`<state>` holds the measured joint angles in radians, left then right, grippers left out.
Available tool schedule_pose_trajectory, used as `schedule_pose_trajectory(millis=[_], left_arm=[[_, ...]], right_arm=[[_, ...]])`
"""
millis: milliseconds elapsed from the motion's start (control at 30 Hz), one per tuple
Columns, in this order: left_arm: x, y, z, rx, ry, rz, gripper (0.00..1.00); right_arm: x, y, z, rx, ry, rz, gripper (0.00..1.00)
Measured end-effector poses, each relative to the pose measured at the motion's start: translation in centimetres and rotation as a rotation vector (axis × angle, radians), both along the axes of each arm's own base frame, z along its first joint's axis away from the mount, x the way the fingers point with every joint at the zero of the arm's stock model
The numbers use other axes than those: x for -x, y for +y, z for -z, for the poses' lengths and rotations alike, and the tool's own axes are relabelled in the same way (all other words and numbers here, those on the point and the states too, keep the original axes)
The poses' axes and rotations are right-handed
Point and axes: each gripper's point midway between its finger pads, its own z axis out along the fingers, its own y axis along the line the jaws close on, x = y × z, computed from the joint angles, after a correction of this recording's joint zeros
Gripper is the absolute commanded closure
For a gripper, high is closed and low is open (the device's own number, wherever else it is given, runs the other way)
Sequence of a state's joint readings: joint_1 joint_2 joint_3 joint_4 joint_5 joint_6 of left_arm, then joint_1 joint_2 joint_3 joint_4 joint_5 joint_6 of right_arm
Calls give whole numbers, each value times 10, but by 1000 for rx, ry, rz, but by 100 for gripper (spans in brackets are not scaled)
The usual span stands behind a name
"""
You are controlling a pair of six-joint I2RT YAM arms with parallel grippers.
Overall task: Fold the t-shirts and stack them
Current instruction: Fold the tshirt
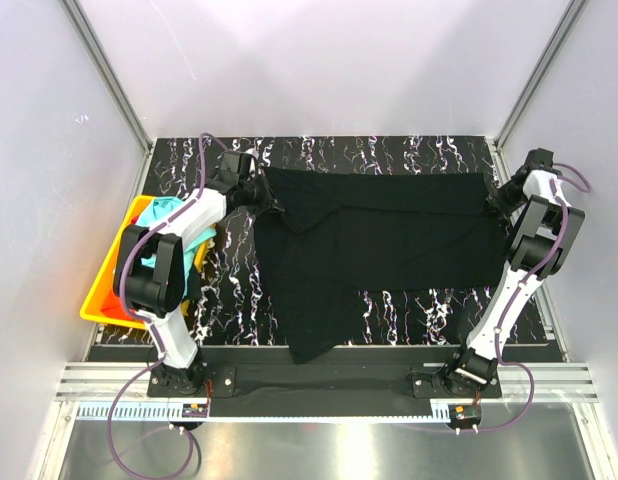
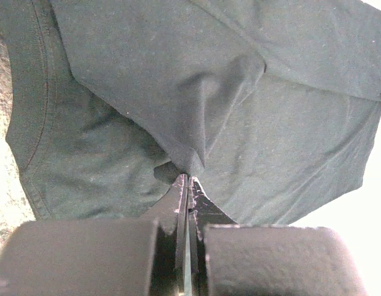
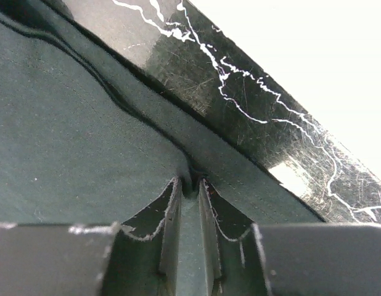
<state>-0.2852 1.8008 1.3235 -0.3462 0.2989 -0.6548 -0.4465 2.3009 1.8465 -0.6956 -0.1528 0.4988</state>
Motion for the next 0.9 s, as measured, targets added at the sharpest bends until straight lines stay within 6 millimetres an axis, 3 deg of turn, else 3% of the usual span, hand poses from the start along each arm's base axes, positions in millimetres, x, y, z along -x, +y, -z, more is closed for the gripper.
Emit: schedule_pose_trajectory(millis=[167, 333, 400, 433, 500, 800, 900], left_arm=[[0, 0, -4, 2, -7, -1, 100], [1, 1, -10, 2, -21, -4, 100], [1, 1, -15, 5, -33, -5, 100], [1, 1, -18, 6, -38, -5, 100], [1, 2, -20, 8, -44, -5, 100], [1, 2, -22, 7, -47, -5, 100], [-4, 1, -31, 7, -65, -2, 100]], right_arm=[[-3, -1, -3, 4, -10, -8, 80], [-8, -4, -7, 18, -23, -14, 71], [-9, -6, -10, 25, -27, -19, 77], [-10, -6, -11, 27, -30, -22, 91], [-10, -7, -12, 32, -32, -29, 100], [-11, -7, -9, 24, -29, -28, 100], [-16, -5, -14, 13, -50, -32, 100]])
